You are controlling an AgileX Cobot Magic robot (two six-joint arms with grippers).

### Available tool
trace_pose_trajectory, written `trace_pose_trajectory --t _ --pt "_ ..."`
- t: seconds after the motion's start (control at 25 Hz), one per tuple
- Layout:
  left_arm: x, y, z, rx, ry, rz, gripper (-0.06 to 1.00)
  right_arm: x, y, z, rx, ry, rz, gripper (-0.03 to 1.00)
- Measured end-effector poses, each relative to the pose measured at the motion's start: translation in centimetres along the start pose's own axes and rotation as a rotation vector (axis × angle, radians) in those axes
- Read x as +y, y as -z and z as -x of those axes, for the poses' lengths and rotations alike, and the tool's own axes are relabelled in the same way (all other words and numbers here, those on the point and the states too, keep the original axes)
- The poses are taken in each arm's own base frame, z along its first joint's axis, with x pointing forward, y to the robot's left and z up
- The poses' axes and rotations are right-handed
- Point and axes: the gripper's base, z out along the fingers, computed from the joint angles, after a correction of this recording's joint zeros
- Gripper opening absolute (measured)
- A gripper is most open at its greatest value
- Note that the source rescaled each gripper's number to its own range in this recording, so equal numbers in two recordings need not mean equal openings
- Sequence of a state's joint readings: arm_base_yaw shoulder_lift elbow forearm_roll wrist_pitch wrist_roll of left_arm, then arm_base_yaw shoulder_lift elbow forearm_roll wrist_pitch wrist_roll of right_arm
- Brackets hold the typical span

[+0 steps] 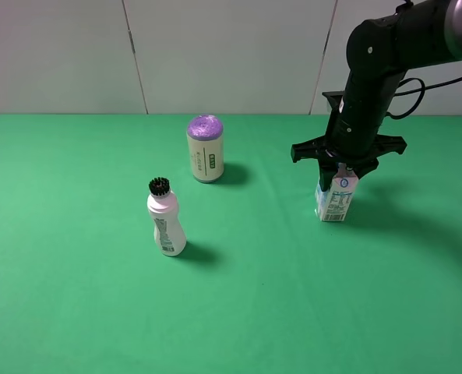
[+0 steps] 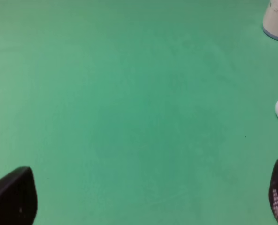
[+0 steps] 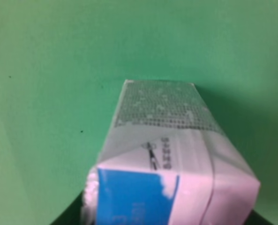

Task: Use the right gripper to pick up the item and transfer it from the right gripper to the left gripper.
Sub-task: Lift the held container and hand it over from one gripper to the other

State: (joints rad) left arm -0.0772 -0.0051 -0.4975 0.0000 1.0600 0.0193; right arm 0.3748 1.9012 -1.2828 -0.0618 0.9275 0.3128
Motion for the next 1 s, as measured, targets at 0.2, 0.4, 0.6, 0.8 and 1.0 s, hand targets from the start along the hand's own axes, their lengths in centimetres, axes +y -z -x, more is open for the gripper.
trace_pose_trajectory --t 0.2,0.4,0.6,0.8,1.0 --pt "0.0 0.0 0.0 0.000 0.000 0.000 0.98 0.0 1.2 0.1 0.014 -0.003 -0.004 0.02" --pt "0.0 0.0 0.0 0.000 0.000 0.000 0.98 -0.2 5.7 0.1 -0.081 -0.013 0.026 0.02" --pt "0.0 0.0 0.0 0.000 0.000 0.000 0.98 -0.5 10.5 -0.8 -0.172 -0.007 0.080 0.02" --pt "0.0 0.0 0.0 0.000 0.000 0.000 0.98 -0.3 13.6 -2.3 -0.216 0.029 0.174 0.02" --pt "0.0 0.0 0.0 0.000 0.000 0.000 0.98 0.4 15.5 -3.4 -0.242 0.103 0.283 0.02"
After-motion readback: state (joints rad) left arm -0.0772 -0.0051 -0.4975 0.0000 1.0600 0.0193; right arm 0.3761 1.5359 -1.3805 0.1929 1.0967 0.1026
